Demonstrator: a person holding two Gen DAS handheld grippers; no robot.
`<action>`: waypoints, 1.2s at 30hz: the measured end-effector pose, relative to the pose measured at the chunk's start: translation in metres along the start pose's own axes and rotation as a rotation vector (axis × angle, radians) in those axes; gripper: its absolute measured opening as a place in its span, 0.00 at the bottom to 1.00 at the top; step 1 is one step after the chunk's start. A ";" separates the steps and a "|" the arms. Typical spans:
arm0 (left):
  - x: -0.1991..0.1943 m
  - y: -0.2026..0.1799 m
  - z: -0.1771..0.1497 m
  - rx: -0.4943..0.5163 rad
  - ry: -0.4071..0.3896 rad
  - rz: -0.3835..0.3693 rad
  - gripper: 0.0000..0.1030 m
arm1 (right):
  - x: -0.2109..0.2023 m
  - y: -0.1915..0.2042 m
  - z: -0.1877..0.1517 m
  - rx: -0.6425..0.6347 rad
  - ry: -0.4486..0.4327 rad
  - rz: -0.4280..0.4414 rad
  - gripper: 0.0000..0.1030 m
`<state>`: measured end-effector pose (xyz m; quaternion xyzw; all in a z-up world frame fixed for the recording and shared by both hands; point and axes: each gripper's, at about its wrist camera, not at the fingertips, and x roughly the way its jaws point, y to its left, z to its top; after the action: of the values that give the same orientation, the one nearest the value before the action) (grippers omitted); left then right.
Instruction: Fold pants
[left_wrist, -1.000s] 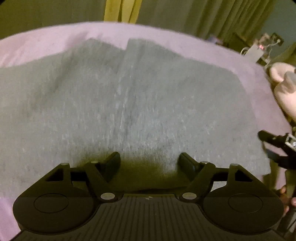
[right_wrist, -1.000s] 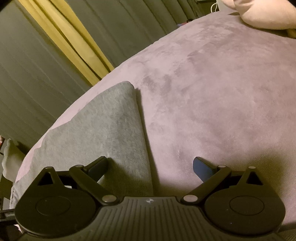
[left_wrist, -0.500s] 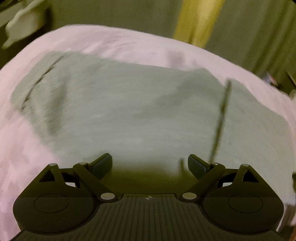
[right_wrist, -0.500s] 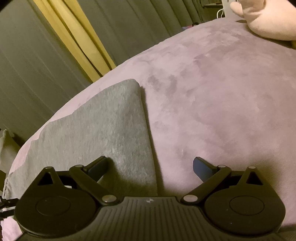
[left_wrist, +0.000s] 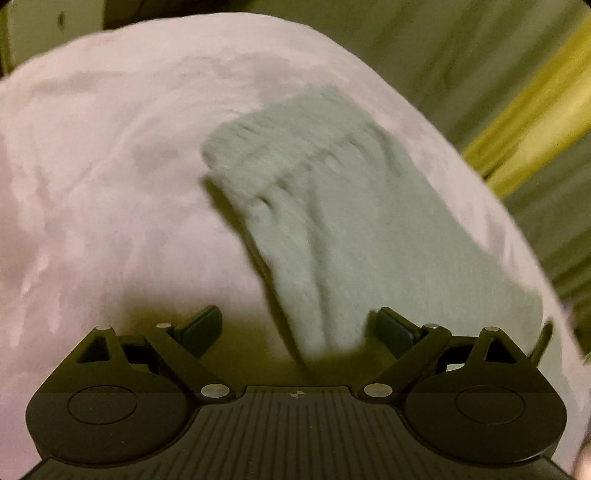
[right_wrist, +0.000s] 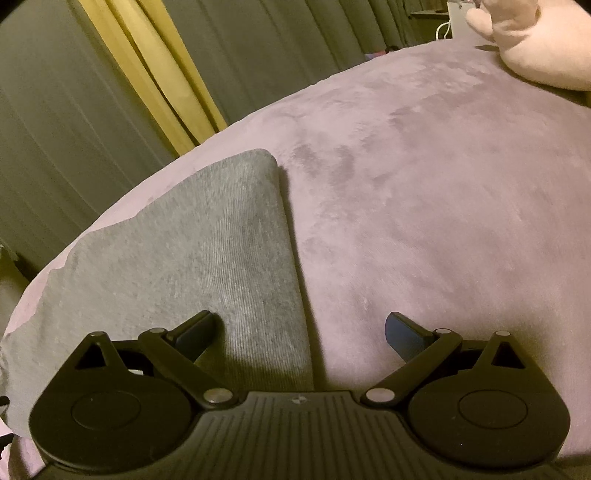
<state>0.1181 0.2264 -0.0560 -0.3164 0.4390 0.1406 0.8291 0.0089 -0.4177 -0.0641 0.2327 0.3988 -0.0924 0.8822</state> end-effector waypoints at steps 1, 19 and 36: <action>0.002 0.008 0.004 -0.033 -0.013 -0.031 0.95 | 0.000 0.001 0.000 -0.003 -0.001 -0.003 0.96; 0.029 0.029 0.042 -0.117 -0.160 -0.275 0.55 | 0.005 0.011 -0.004 -0.055 -0.019 -0.051 0.96; -0.007 -0.017 0.036 0.027 -0.163 -0.214 0.20 | -0.005 0.033 -0.009 -0.167 -0.057 -0.043 0.96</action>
<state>0.1462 0.2372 -0.0287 -0.3378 0.3359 0.0705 0.8764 0.0112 -0.3848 -0.0545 0.1470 0.3847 -0.0845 0.9074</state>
